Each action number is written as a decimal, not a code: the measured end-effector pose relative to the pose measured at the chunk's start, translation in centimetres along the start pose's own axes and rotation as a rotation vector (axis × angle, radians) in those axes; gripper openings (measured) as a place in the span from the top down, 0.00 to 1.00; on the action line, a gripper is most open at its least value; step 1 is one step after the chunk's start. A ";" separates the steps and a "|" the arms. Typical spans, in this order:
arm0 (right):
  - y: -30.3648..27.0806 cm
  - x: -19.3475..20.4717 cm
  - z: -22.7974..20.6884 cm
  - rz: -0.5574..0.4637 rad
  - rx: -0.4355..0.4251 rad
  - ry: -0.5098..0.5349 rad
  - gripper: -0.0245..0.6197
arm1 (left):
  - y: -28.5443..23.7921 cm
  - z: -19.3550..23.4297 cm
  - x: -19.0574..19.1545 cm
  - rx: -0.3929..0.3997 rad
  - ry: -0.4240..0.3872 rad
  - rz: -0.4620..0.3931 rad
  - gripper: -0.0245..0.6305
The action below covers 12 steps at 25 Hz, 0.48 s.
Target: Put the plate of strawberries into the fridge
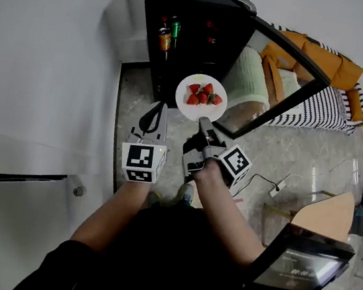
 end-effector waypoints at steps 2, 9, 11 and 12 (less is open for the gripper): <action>-0.2 -0.2 0.0 -0.004 -0.013 0.006 0.94 | -0.1 0.1 0.2 -0.003 0.002 0.003 0.96; 0.1 -2.4 0.1 -0.043 0.007 0.065 0.94 | -0.3 -0.9 0.5 -0.004 0.009 0.010 0.96; 0.3 -2.7 -0.1 -0.040 0.013 0.047 0.94 | -0.2 -1.3 0.7 -0.008 0.013 0.018 0.96; 0.3 -2.8 -0.2 -0.035 0.016 0.039 0.94 | -0.2 -1.5 0.8 -0.011 0.014 0.022 0.96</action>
Point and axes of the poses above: the fingertips, and each gripper's own axes: y backward along the fingers, z to its left, x out of its underside, the point moved 2 cm from there along y, backward along the fingers, and after that the axes turned 11 degrees about -z, right-handed, at the moved point
